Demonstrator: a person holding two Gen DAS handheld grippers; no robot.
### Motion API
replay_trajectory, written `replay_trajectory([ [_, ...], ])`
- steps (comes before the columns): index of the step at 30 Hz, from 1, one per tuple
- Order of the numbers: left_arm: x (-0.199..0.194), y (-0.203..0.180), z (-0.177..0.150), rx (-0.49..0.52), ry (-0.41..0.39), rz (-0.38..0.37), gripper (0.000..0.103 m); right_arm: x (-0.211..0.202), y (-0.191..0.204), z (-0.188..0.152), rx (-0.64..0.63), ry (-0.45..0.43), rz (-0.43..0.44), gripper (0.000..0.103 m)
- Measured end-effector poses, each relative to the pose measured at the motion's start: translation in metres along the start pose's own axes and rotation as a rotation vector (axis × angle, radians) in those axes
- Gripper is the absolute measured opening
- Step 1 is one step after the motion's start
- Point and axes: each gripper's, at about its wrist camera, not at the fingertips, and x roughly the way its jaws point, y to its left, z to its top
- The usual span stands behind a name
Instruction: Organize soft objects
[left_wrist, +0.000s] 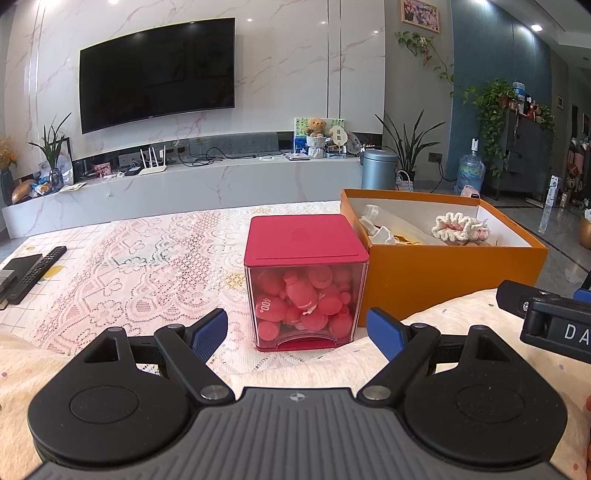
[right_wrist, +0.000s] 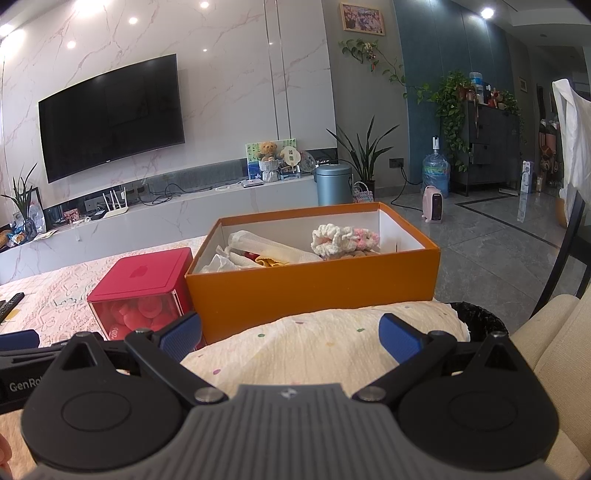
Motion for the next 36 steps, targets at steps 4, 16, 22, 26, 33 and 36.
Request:
replay_trajectory([
  [4,-0.0003,0.0000,-0.0002,0.001,-0.002,0.000,0.100,0.0000,0.0000,0.0000,0.000,0.000,0.000,0.100],
  [16,-0.0004,-0.0010,0.0003,0.006,0.002,0.003,0.100,0.0001,0.0001,-0.0002,0.000,0.000,0.000,0.100],
  [22,-0.0008,-0.0008,0.0005,0.009,0.003,0.009,0.100,0.0001,0.0000,-0.0002,0.000,0.000,0.000,0.100],
  [26,-0.0022,-0.0026,0.0014,0.027,-0.002,0.006,0.100,0.0002,-0.0007,-0.0005,0.006,-0.001,0.003,0.100],
  [33,-0.0027,-0.0010,0.0026,0.019,-0.008,-0.003,0.100,0.0014,0.0007,-0.0004,0.001,0.003,0.003,0.100],
  [36,-0.0038,-0.0003,0.0017,0.013,-0.013,-0.008,0.100,0.0008,0.0020,-0.0005,-0.002,0.004,0.000,0.100],
])
